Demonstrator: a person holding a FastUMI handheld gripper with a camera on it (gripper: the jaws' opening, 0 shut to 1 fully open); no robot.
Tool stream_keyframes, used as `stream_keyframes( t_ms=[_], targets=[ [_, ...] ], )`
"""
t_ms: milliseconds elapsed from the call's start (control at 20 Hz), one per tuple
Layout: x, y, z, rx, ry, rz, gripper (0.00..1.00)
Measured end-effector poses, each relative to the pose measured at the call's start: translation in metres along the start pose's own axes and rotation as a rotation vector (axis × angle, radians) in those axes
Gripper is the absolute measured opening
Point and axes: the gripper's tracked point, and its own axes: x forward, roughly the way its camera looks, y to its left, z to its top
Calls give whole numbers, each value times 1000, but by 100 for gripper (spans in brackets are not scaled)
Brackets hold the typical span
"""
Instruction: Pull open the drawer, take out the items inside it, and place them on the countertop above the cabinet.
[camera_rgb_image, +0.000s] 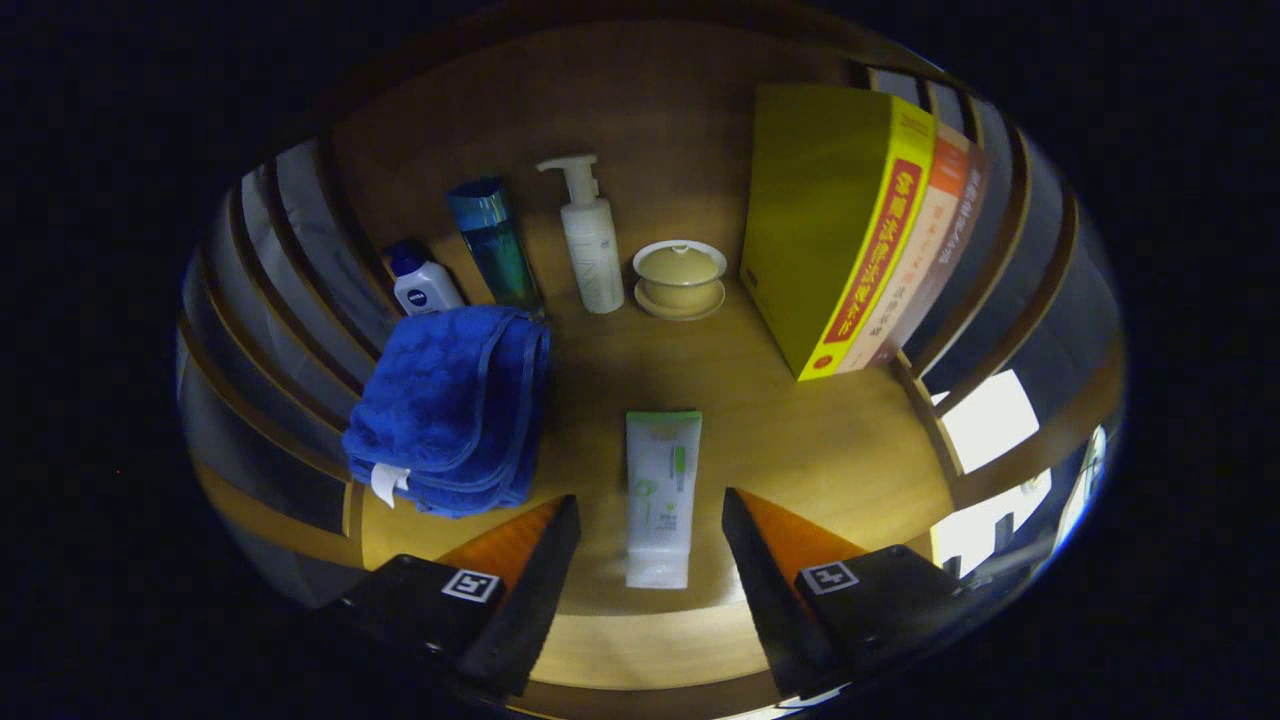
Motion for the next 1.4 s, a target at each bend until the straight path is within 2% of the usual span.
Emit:
stream_keyframes(
  t_ms=[100, 250, 750, 950, 1250, 1400],
  targets=[
    [-11, -3, -18, 28, 0, 6, 99],
    [-38, 2, -33, 51, -33, 30, 97],
    [-157, -18, -46, 23, -259, 24, 97],
    [-199, -32, -56, -29, -383, -23, 97],
    [-246, -37, -90, -24, -525, -29, 97],
    [-262, -48, -110, -20, -589, -66, 97]
  ],
)
